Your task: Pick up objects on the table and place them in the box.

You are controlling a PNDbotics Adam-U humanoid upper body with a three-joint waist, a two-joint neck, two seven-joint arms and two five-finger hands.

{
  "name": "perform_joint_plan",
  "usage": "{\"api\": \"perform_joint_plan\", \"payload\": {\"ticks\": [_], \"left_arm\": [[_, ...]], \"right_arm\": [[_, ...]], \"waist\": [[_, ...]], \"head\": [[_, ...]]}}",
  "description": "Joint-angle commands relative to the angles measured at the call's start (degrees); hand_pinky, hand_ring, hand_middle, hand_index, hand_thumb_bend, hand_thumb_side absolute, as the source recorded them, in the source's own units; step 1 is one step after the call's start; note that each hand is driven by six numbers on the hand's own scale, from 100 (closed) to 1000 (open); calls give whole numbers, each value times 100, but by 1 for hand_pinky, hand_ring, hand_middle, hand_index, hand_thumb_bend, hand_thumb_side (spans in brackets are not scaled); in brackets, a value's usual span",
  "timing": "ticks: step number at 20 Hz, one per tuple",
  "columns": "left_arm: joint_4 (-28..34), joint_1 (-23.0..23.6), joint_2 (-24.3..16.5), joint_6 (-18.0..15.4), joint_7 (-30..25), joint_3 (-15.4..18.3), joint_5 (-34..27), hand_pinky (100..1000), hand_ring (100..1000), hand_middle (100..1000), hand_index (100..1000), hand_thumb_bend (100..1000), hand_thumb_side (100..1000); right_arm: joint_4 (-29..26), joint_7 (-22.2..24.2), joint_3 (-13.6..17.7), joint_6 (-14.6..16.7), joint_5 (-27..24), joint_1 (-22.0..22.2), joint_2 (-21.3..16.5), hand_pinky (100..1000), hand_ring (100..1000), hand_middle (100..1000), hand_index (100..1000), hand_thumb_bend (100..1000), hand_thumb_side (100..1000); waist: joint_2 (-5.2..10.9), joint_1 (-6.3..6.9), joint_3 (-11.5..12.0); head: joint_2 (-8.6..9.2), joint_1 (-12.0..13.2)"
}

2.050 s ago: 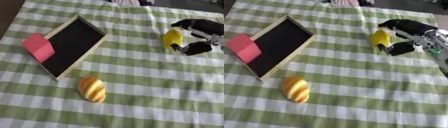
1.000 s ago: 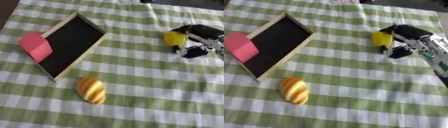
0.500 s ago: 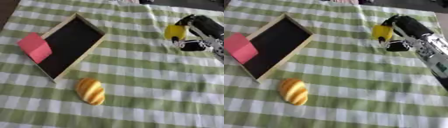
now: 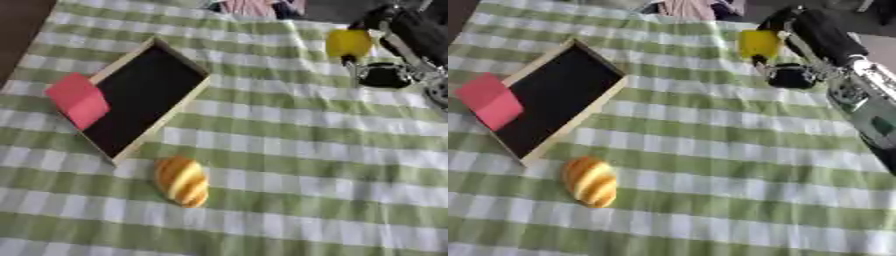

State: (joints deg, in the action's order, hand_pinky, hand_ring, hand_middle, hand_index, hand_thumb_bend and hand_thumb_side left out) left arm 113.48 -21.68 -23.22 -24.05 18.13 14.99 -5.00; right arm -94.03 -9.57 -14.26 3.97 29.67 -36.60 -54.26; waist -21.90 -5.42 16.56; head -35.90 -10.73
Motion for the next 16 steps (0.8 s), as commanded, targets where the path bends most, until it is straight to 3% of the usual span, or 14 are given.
{"api": "perform_joint_plan", "payload": {"ticks": [1,8,11,13,16], "left_arm": [[111,-63,-205,-33,13,-38,-15,695,771,714,829,100,561],[111,-475,-307,-408,-126,-398,-20,709,778,717,835,100,408],[111,-732,-303,-595,-245,-611,-90,713,780,717,837,119,370],[111,-915,-284,-685,-372,-773,-181,715,781,717,838,130,351],[111,-1145,-213,-757,-546,-921,-318,716,782,718,838,139,344]], "right_arm": [[-539,98,-19,30,-117,-265,-170,719,618,432,427,100,100],[-631,621,-507,241,213,-1270,751,714,614,428,425,147,100],[-420,758,-652,342,254,-1635,1190,714,616,428,421,119,100],[-248,794,-724,426,370,-1820,1381,713,612,430,424,173,100],[122,778,-829,544,671,-1994,1631,714,613,433,430,126,100]], "waist": [[204,54,27],[379,112,284],[371,122,446],[344,112,604],[275,87,869]], "head": [[-106,-46],[-295,-391],[-348,-578],[-352,-728],[-323,-909]]}}
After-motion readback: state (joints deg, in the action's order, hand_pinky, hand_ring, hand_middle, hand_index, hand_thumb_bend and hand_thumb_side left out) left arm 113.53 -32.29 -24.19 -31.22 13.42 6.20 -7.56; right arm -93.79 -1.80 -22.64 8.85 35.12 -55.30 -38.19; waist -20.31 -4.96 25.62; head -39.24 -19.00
